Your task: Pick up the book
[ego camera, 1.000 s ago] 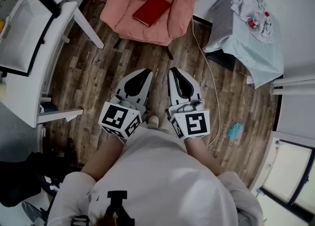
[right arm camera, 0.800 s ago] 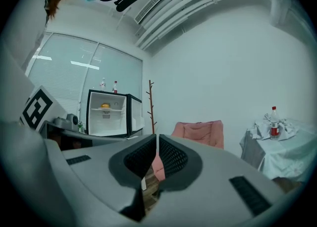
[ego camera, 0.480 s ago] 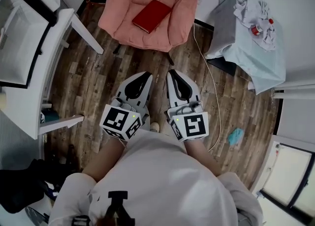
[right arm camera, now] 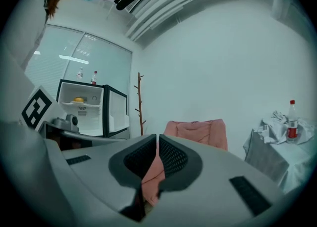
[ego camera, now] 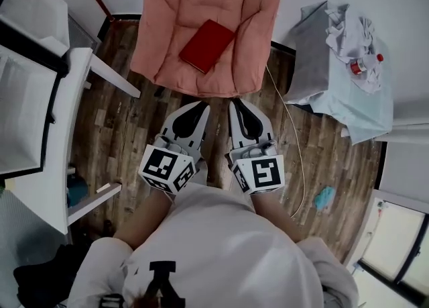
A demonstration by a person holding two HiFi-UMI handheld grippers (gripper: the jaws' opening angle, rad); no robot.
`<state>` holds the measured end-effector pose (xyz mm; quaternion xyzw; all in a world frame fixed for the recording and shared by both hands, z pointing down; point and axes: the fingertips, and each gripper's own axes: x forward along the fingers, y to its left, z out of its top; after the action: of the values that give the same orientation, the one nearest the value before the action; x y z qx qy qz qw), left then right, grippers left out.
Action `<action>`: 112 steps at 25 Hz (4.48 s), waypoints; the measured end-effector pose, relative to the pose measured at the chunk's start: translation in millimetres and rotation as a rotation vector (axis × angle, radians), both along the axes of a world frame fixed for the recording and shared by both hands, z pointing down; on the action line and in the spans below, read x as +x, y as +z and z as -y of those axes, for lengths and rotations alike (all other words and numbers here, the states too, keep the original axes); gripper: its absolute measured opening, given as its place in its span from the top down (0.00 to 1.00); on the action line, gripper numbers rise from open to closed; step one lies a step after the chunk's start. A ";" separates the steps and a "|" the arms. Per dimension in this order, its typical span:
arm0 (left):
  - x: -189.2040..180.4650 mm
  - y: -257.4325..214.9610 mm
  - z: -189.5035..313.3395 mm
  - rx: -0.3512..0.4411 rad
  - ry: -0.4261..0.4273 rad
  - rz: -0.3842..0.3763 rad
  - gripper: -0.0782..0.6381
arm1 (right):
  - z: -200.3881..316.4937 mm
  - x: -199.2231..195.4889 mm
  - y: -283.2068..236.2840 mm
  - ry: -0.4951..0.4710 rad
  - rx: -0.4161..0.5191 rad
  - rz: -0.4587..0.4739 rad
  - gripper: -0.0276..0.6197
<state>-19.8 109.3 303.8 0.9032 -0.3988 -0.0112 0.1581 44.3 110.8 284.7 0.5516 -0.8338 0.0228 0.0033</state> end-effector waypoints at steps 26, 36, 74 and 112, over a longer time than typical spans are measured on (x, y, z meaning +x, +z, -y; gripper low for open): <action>-27.6 -6.5 151.6 0.009 0.048 0.005 0.86 | 144.2 -33.8 -6.6 0.032 0.002 -0.012 0.90; -28.0 4.9 186.8 -0.009 0.054 0.016 0.86 | 176.9 -32.0 2.5 0.037 -0.011 -0.013 0.90; 35.4 22.3 430.1 -0.025 0.047 0.080 0.85 | 420.1 32.2 25.3 0.007 -0.061 -0.025 0.90; -11.2 311.4 464.4 -0.362 0.100 0.248 0.60 | 423.4 49.0 333.6 0.250 -0.561 -0.016 0.59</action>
<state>-31.0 -355.1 615.2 0.8732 -0.3656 0.1794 0.2678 93.3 -312.6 618.3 0.6276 -0.7207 0.2478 0.1592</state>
